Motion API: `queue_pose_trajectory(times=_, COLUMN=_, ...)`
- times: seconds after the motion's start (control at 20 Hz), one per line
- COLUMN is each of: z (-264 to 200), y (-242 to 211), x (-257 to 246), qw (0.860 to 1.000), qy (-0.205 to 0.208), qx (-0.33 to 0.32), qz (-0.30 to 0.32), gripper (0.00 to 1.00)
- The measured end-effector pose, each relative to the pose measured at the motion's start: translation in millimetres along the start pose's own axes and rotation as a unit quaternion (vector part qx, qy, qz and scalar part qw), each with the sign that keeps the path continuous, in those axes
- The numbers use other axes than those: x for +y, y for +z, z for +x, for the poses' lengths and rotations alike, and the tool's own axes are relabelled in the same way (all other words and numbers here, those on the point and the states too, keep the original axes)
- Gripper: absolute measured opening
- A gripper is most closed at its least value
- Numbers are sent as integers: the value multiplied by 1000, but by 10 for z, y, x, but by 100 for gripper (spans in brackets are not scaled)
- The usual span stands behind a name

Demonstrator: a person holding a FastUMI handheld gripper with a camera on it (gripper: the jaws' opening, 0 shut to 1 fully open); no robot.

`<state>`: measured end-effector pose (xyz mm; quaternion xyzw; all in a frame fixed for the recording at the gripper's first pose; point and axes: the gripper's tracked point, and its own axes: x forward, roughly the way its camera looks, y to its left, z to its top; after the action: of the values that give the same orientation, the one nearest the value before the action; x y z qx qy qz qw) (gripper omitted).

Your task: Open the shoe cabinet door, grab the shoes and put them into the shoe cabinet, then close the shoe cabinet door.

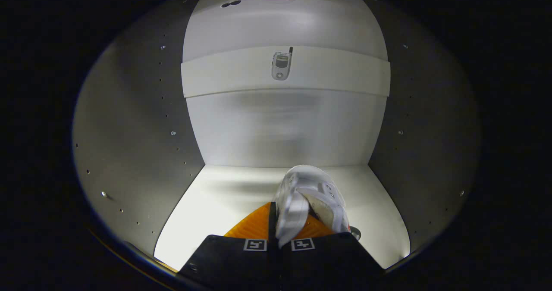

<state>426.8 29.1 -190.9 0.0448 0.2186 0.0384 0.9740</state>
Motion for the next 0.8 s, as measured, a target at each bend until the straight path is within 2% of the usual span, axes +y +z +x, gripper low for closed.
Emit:
queue_pose_trajectory(times=0.15, z=2, y=-65, x=58, qw=1000, qy=-5, qx=9, qz=-19, gripper=6)
queue_pose_trajectory(times=0.35, z=-88, y=-107, x=72, qw=1000, qy=-8, qx=18, qz=-11, gripper=19)
queue_pose_trajectory(times=0.45, z=-167, y=-105, x=92, qw=1000, qy=-1, qx=20, qz=1, gripper=22)
queue_pose_trajectory(times=0.55, z=-306, y=-87, x=137, qw=1000, qy=10, qx=18, qz=14, gripper=41)
queue_pose_trajectory(times=0.6, z=-376, y=-78, x=157, qw=1000, qy=13, qx=17, qz=16, gripper=59)
queue_pose_trajectory(times=0.65, z=-466, y=-72, x=169, qw=1000, qy=16, qx=15, qz=17, gripper=65)
queue_pose_trajectory(times=0.7, z=-564, y=-72, x=180, qw=1000, qy=18, qx=14, qz=15, gripper=78)
queue_pose_trajectory(times=0.8, z=-761, y=-60, x=138, qw=1000, qy=12, qx=1, qz=16, gripper=87)
